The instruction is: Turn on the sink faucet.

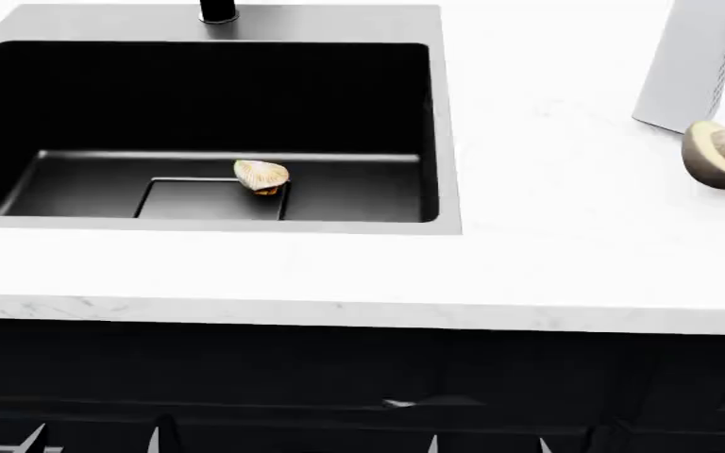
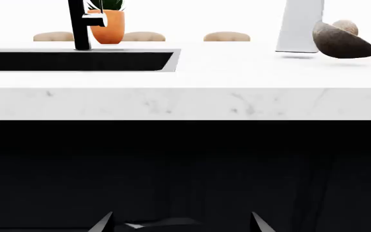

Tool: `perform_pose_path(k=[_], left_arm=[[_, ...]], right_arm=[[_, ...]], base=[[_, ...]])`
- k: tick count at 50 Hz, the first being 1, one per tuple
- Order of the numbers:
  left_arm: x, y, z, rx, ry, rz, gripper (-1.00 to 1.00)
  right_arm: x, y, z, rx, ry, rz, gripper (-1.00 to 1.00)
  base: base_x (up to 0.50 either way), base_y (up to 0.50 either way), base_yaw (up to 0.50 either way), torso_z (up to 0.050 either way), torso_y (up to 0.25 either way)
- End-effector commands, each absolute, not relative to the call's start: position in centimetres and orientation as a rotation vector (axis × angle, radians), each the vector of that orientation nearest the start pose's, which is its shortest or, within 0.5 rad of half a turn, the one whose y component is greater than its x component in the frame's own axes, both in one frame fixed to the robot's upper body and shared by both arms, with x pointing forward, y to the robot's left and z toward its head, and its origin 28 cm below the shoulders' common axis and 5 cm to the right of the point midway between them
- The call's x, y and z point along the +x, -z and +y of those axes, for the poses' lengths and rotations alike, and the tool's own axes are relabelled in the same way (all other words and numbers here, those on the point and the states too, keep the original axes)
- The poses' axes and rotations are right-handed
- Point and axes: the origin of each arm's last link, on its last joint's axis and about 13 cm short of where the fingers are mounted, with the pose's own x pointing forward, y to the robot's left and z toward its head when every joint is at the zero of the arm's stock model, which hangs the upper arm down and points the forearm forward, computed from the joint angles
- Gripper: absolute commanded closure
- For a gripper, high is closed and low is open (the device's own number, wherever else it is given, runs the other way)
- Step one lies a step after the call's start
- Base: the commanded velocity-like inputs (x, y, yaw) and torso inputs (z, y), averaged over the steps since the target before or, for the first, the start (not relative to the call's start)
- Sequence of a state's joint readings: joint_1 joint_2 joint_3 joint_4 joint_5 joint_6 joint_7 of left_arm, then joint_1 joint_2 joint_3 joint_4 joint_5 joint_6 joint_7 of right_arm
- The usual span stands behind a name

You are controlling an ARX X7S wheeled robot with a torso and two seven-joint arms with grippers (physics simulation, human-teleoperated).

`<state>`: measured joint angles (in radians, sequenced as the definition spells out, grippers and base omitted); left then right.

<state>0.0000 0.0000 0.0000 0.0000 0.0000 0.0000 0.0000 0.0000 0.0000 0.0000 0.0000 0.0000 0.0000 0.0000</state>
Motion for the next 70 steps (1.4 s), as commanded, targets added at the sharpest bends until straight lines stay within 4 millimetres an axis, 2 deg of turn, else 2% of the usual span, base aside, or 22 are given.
perform_pose_path(k=[1,24,49,58,70], left_arm=[[21.15,-1.14,20.59,0.023,-0.004,0.000,-1.00],[21.17,-1.32,20.54,0.006,0.000,0.012,-1.00],[21.04,-1.39,20.63,-0.008,0.010,0.021,-1.00],[21.06,-1.31,20.44,0.049,0.007,0.019,-1.00],[21.28,-1.39,20.30,0.008,0.008,0.035,-1.00]], right_arm=[[21.19,-1.13,-9.66,0.010,0.002,0.009,-1.00],[21.13,-1.24,-9.64,-0.009,-0.004,-0.003,-1.00],[21.15,-1.28,-9.61,-0.025,0.006,-0.009,-1.00],[21.13,-1.42,-9.78,-0.015,0.042,-0.009,-1.00],[21.10,-1.46,-9.78,-0.042,0.030,-0.017,-1.00]], base=[[0.00,0.00,0.00,0.000,0.000],[0.00,0.05,0.00,0.000,0.000],[0.10,0.40,0.00,0.000,0.000],[0.00,0.00,0.00,0.000,0.000],[0.00,0.00,0.00,0.000,0.000]])
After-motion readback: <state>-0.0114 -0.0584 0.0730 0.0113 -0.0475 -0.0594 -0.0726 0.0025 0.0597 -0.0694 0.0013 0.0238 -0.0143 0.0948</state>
